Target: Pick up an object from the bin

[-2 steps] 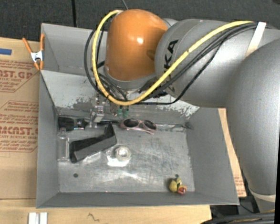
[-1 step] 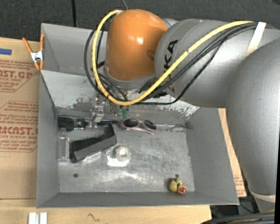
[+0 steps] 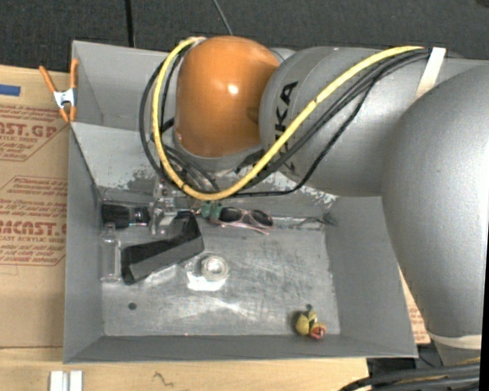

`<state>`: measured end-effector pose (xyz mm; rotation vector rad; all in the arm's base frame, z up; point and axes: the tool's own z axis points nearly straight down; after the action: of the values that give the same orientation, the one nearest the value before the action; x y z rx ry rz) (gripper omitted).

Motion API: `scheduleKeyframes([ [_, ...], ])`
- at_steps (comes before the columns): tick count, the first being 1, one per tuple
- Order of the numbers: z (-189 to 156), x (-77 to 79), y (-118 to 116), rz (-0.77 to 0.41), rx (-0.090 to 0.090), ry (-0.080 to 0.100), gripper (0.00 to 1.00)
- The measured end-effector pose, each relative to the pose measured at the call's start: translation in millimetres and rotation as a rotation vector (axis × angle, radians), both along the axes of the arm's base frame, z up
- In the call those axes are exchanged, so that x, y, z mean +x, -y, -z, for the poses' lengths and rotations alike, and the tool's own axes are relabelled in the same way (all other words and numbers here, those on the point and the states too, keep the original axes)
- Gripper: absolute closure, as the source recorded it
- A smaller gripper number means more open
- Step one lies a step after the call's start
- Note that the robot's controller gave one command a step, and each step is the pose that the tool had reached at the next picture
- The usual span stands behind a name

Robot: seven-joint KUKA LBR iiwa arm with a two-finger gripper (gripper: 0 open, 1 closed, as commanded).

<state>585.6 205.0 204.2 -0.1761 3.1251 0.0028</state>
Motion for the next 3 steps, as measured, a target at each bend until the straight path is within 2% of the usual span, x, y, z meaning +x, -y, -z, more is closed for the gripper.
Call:
scheduleKeyframes([
  [1, 50.5, -44.7, -7.2, -0.265, -0.003, -0.009, 1.00],
  [2, 55.7, -59.8, -4.7, -0.300, -0.003, -0.010, 0.00],
  [3, 45.8, -56.7, -3.1, -0.313, -0.003, -0.009, 0.00],
])
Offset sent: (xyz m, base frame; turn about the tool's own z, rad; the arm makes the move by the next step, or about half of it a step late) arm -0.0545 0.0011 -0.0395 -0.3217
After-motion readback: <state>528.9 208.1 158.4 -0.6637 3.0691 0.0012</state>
